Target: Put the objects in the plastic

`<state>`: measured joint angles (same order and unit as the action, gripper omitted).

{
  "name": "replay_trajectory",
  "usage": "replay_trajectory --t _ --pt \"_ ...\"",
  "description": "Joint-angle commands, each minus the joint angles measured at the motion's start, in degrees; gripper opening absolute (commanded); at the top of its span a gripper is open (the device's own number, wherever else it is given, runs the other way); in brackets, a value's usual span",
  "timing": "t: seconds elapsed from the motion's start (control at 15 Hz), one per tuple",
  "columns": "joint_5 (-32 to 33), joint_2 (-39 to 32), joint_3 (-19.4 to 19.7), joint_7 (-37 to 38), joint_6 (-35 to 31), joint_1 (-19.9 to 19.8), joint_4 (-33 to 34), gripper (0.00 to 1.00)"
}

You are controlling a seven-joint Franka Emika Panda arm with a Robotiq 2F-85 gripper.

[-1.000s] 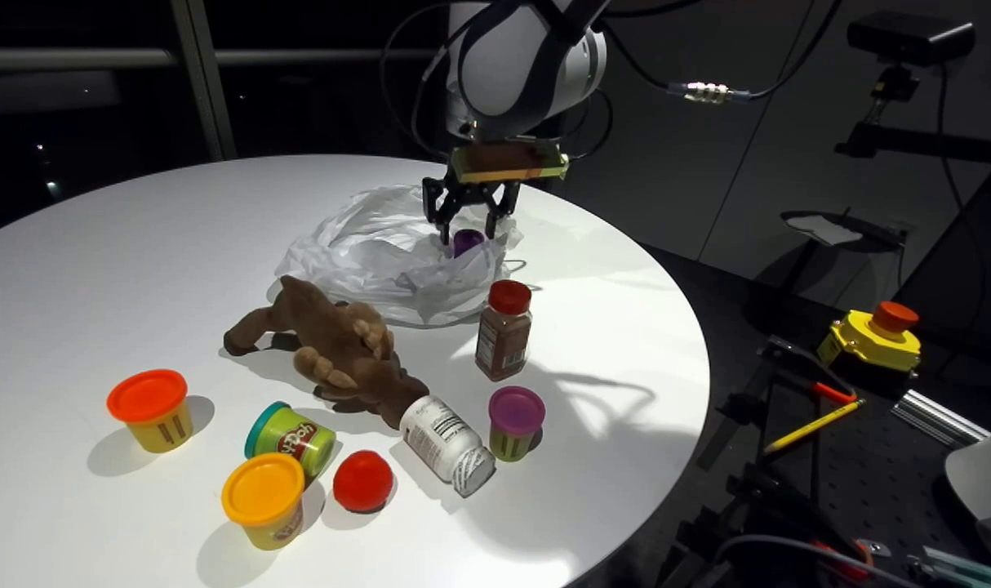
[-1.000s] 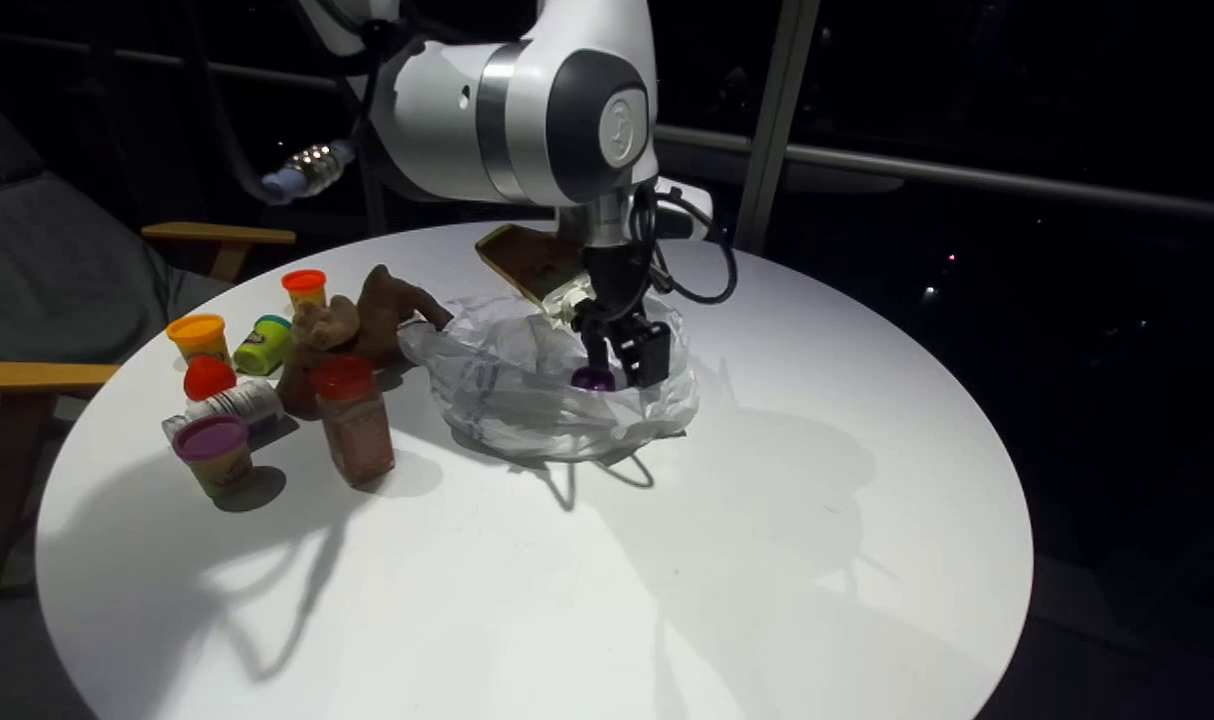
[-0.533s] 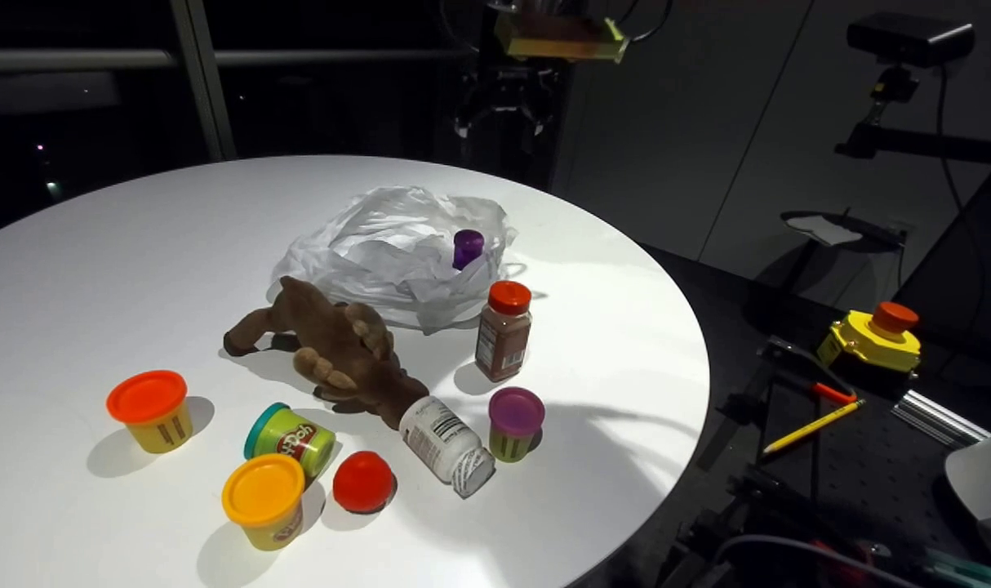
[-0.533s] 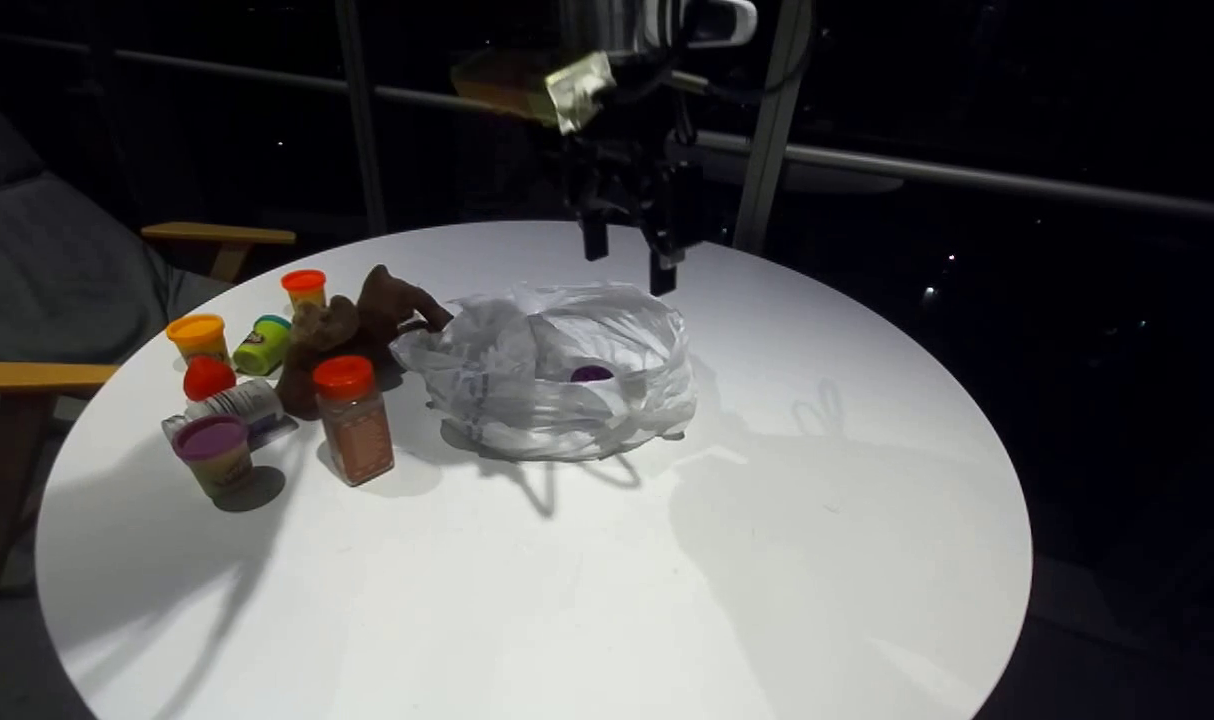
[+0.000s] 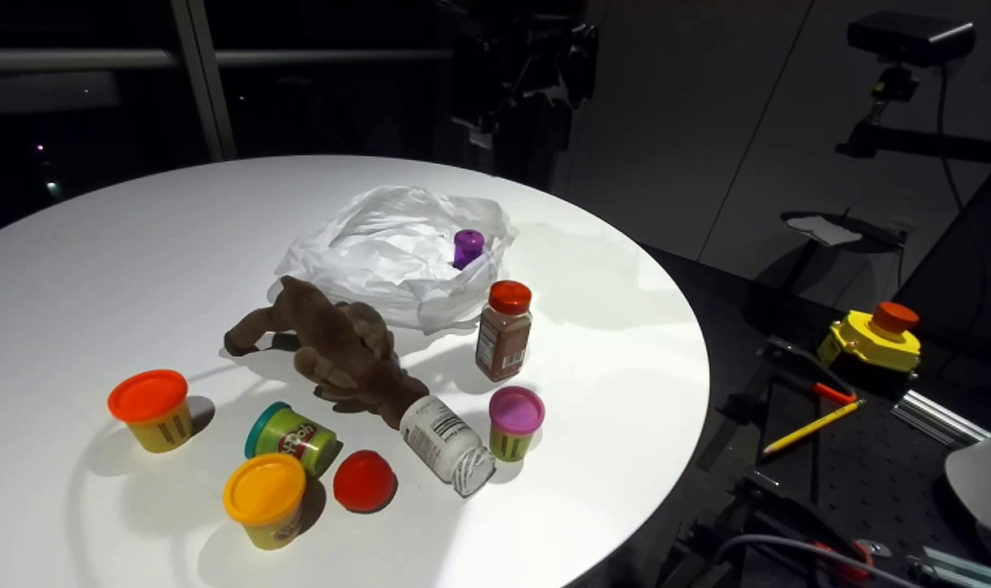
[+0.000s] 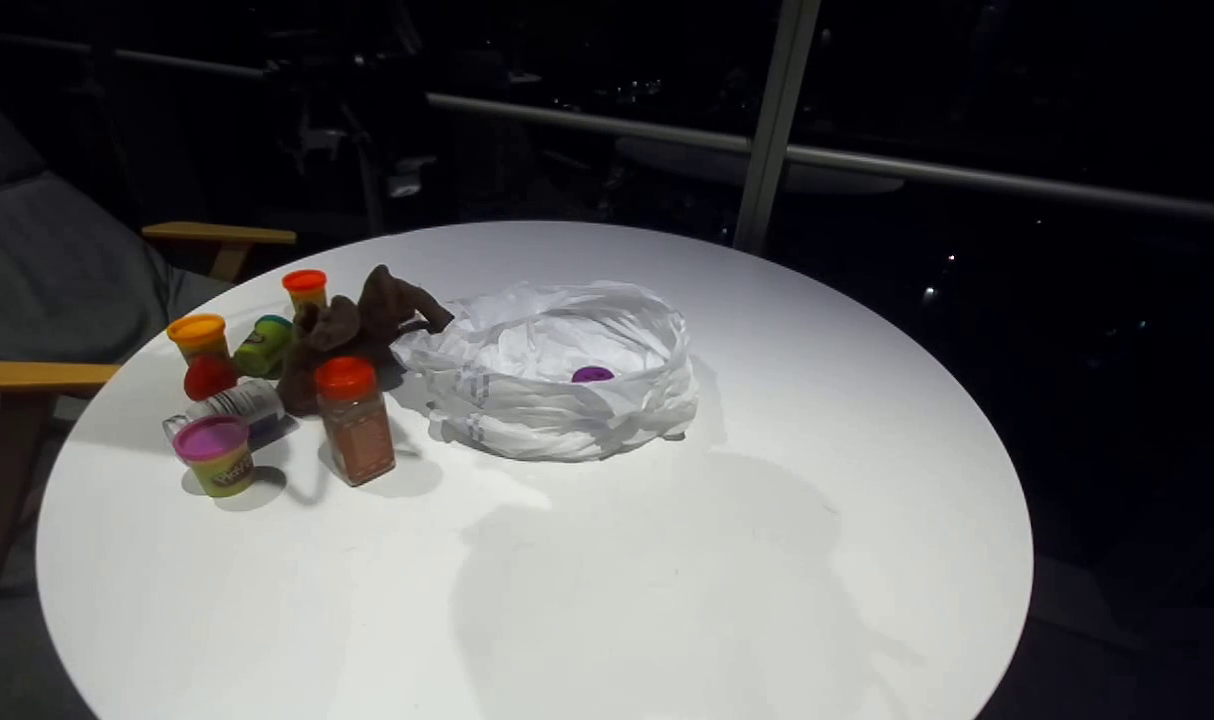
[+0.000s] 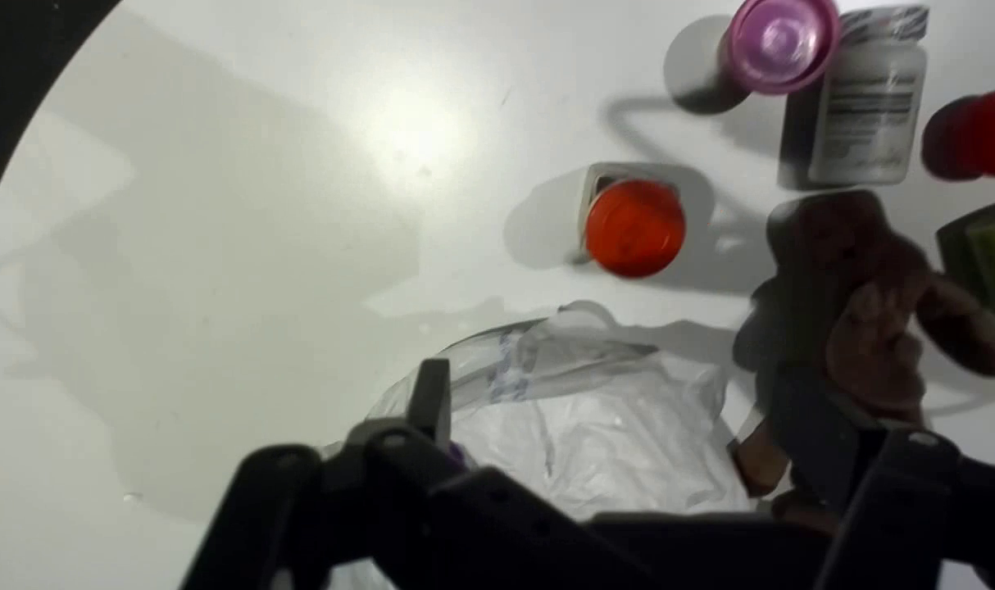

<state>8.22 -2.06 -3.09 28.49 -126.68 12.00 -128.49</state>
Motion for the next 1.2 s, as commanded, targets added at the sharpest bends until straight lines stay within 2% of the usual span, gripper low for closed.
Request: replay_trajectory --t 0.0,0.2,0.53,0.8,1.13 --pt "-4.0 5.9 -4.7 1.8 -6.1 0.8 -10.1 1.00" --pt "-4.1 6.3 -6.8 4.9 -12.6 0.5 -15.8 1.00" --pt "-1.5 2.8 -6.9 10.4 -28.4 -0.4 -21.8 1.00" --pt "6.9 -0.6 -5.3 18.4 -35.8 -1.4 -22.7 1.00" --pt "19.5 -4.6 -1.4 28.8 -38.0 -0.8 -19.9 1.00"
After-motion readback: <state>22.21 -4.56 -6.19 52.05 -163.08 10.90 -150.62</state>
